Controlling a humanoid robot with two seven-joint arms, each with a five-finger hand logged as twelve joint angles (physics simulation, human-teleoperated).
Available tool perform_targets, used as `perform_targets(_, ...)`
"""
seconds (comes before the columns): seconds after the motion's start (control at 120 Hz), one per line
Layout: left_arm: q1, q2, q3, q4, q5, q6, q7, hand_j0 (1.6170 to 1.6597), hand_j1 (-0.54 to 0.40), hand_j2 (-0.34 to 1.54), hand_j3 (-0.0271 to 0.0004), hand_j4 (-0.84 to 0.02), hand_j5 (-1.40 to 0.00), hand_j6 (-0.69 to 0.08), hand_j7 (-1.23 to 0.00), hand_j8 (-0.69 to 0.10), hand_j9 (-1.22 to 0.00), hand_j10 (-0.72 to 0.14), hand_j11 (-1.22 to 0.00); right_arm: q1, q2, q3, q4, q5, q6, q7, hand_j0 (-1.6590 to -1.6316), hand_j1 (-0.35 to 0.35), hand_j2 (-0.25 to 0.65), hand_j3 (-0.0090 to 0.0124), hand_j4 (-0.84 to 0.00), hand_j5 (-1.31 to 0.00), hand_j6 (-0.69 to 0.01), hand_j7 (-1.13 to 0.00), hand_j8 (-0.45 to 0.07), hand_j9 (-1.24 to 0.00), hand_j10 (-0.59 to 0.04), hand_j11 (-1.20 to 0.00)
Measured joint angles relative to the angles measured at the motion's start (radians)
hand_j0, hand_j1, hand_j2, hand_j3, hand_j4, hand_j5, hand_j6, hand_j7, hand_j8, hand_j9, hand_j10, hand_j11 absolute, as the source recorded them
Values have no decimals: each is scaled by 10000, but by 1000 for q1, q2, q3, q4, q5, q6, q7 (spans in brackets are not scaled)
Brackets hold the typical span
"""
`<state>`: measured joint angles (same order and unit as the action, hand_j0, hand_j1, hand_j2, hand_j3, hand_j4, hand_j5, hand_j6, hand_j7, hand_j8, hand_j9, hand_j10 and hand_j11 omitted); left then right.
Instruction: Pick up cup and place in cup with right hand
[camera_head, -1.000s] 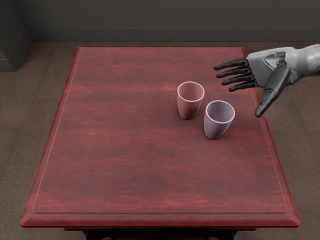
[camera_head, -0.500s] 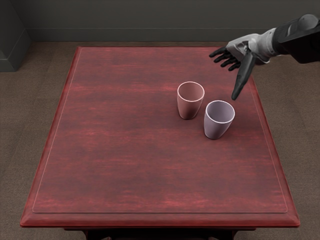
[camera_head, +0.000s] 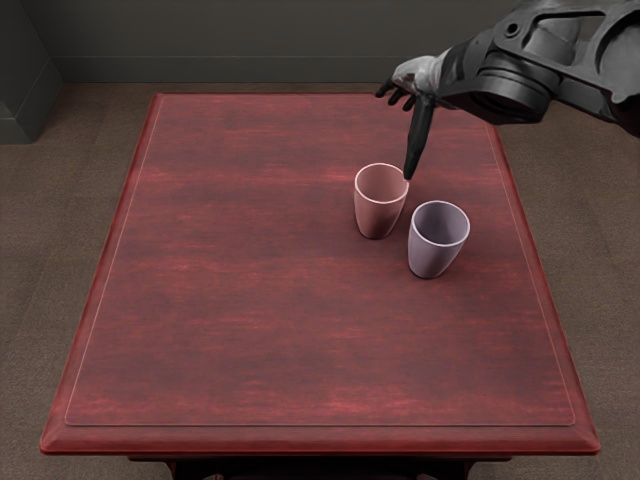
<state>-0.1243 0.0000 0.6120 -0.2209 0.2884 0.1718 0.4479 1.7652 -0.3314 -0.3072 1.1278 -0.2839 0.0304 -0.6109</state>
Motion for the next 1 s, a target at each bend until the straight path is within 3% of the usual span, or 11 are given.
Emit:
perform_targets(0.192,0,0,0,0,0,0,0,16581,3490,1,0,-1,0,-2,0,-2,0,-1,0,28,86,-87,-30,56,-42,0,-16581,-1608,-308,0,-1593,-2048,-1604,-2045,-1596,-2047,-1588,-2046)
perform_targets(0.467,-1,0,-1,0,0,0,0,16581,3491,1,0,-2,0,-4,0,-3,0,-2,0,-16,185,-123,-122,67,-55,0,-16581,-1479,-328,0,-1701,-2189,-1711,-2186,-1704,-2188,-1696,-2187)
perform_targets(1.0,0,0,0,0,0,0,0,16581,3490,0,0,-1,0,-1,0,-1,0,0,0,-34,199,-166,-75,71,-125,0,-16581,-1606,-306,0,-1593,-2051,-1603,-2048,-1596,-2050,-1588,-2050)
